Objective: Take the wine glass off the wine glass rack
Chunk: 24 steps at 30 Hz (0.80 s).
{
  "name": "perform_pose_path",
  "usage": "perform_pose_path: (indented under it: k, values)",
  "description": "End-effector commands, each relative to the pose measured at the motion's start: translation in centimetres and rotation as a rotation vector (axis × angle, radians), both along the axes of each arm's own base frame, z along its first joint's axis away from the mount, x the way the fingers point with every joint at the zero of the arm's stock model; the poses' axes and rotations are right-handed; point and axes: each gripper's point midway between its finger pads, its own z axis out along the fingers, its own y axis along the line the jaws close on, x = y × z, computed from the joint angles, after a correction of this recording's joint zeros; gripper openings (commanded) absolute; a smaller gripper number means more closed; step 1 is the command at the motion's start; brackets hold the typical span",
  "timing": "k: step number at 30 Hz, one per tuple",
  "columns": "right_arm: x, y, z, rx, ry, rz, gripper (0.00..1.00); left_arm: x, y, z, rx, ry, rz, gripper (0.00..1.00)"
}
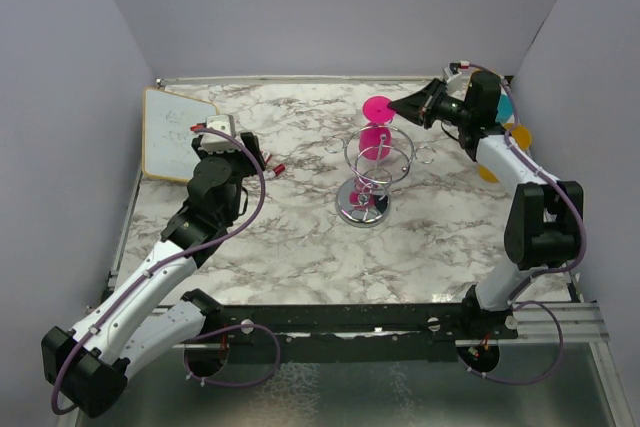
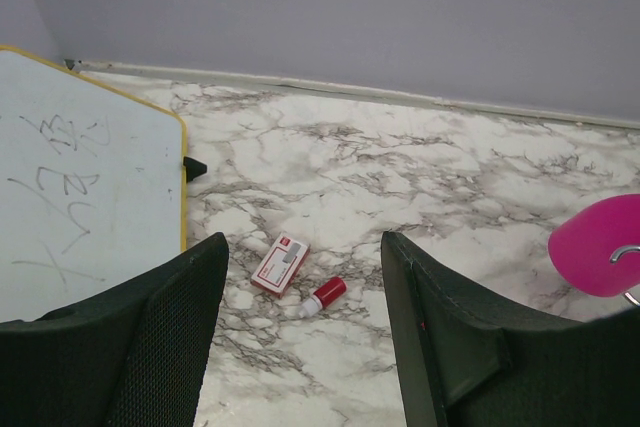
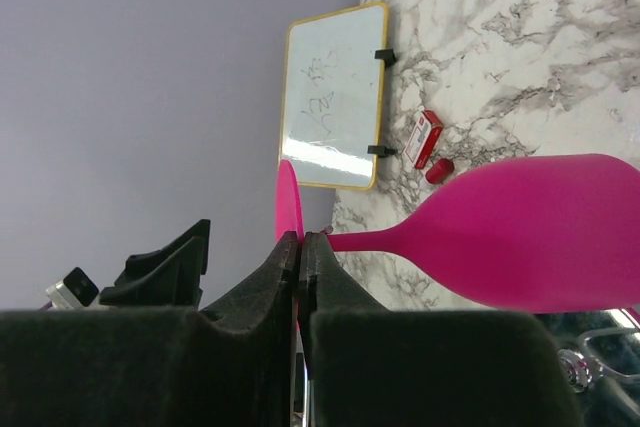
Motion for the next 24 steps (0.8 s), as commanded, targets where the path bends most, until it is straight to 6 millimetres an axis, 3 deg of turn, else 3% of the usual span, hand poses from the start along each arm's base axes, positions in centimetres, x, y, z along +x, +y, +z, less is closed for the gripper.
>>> perform_pose_path:
  k: [1,7,16,24]
  values:
    - [-0.3,0.2,3.8,0.052,-0.033,0.002,0.02,0.1,-0.3,1.5,-0.026,-0.031,-0.018,0.65]
    - [0.0,0.1,5.4,0.098,-0.004,-0.031,0.02,0.1,-0.3,1.5,-0.027,-0.031,-0.018,0.65]
    - [1.8,-2.0,4.5,0.047,0.138,-0.241,0.01,0.1,-0.1,1.4,-0.021,-0.028,-0.008,0.65]
    - [2.5,-3.1,4.6,0.060,0.134,-0.298,0.01,0.2,-0.4,1.3,-0.022,-0.025,-0.017,0.65]
